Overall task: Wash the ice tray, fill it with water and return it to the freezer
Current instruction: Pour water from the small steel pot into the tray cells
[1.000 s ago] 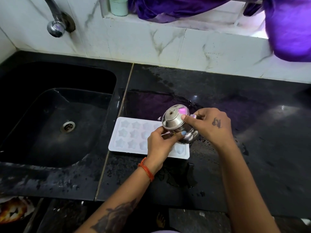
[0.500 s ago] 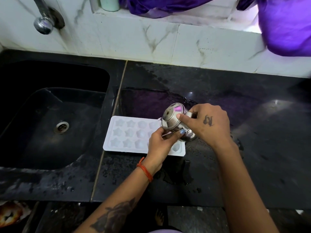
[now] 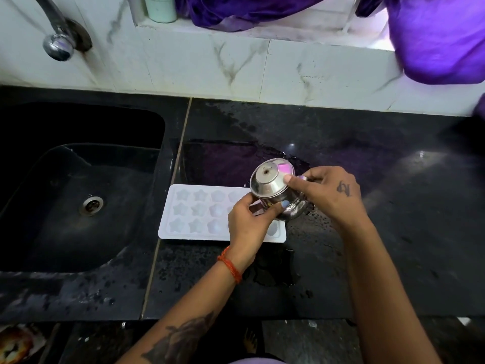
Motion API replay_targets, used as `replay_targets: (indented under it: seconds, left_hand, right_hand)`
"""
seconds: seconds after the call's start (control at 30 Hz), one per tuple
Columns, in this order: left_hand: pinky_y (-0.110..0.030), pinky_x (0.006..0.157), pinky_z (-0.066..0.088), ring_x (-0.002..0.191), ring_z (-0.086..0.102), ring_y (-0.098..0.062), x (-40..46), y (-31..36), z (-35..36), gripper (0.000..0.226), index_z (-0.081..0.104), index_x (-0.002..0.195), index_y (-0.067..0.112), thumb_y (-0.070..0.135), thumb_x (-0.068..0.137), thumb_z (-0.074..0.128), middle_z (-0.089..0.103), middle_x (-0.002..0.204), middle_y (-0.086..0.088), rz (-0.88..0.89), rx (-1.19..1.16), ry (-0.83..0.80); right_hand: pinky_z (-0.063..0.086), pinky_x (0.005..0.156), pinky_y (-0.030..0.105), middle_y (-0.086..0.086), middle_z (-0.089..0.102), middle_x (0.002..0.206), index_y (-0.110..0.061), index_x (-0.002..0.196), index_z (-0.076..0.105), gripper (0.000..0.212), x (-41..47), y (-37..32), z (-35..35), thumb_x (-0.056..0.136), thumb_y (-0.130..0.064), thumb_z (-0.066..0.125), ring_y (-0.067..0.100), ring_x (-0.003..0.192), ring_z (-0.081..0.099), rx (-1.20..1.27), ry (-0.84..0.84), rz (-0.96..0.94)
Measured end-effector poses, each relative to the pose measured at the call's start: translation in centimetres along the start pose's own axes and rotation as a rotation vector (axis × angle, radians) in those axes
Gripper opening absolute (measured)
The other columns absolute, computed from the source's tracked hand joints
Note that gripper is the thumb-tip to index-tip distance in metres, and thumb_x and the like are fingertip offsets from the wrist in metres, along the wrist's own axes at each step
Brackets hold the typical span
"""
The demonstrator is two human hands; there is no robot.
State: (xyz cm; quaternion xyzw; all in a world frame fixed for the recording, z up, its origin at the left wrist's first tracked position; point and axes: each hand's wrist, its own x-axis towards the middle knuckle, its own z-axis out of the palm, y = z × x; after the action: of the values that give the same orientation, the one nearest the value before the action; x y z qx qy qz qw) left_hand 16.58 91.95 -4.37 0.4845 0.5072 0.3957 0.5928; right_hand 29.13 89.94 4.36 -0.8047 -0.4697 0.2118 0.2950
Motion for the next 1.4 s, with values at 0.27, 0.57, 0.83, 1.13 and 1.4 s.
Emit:
replay_targets:
  seconds: [0.27,0.57,0.83,1.13,1.4]
  left_hand:
    - [-0.038,0.096,0.051,0.099,0.068,-0.013,-0.5,-0.3,1.0,0.065,0.068,0.106,0.016,0.051,0.052,0.078,0.074,0.101,0.001,-0.063,-0.125,-0.139]
    - [-0.047,0.093,0.049,0.096,0.066,-0.019,-0.8,-0.5,1.7,0.060,0.068,0.104,0.016,0.050,0.055,0.077,0.073,0.100,-0.009,-0.108,-0.162,-0.190]
    - [-0.029,0.090,0.052,0.096,0.068,-0.009,-0.7,-0.8,2.2,0.035,0.068,0.106,0.014,0.025,0.075,0.077,0.074,0.099,0.000,-0.076,-0.115,-0.144]
    - [-0.026,0.083,0.053,0.089,0.067,-0.006,-0.3,-0.4,3.2,0.034,0.068,0.095,0.025,0.034,0.066,0.083,0.073,0.093,0.006,0.004,0.088,-0.044]
    - [-0.029,0.089,0.053,0.095,0.068,-0.007,-0.5,-1.2,4.4,0.040,0.068,0.106,0.015,0.028,0.070,0.081,0.074,0.099,0.003,-0.081,-0.044,-0.161]
  right_hand:
    - [0.034,0.051,0.019,0.001,0.065,0.061,-0.015,0.070,0.068,0.037,-0.9,-1.2,-0.8,0.082,-0.050,0.063,0.015,0.062,0.059,-0.247,0.046,-0.072]
    - [0.029,0.046,0.020,0.002,0.061,0.058,-0.010,0.074,0.070,0.038,-1.1,-1.2,-1.0,0.083,-0.047,0.061,0.013,0.053,0.050,-0.349,0.070,-0.092]
    - [0.032,0.050,0.020,0.000,0.064,0.060,-0.019,0.068,0.068,0.034,-0.9,-0.2,-1.5,0.081,-0.049,0.063,0.013,0.060,0.057,-0.271,0.033,-0.051]
    - [0.048,0.071,0.035,0.000,0.068,0.065,-0.016,0.069,0.072,0.030,-0.5,2.7,-2.1,0.075,-0.045,0.072,0.014,0.067,0.060,0.085,0.024,0.094]
    - [0.040,0.056,0.025,0.001,0.067,0.064,-0.017,0.071,0.070,0.035,-0.7,2.6,-2.9,0.079,-0.051,0.066,0.014,0.065,0.061,-0.150,0.029,0.057]
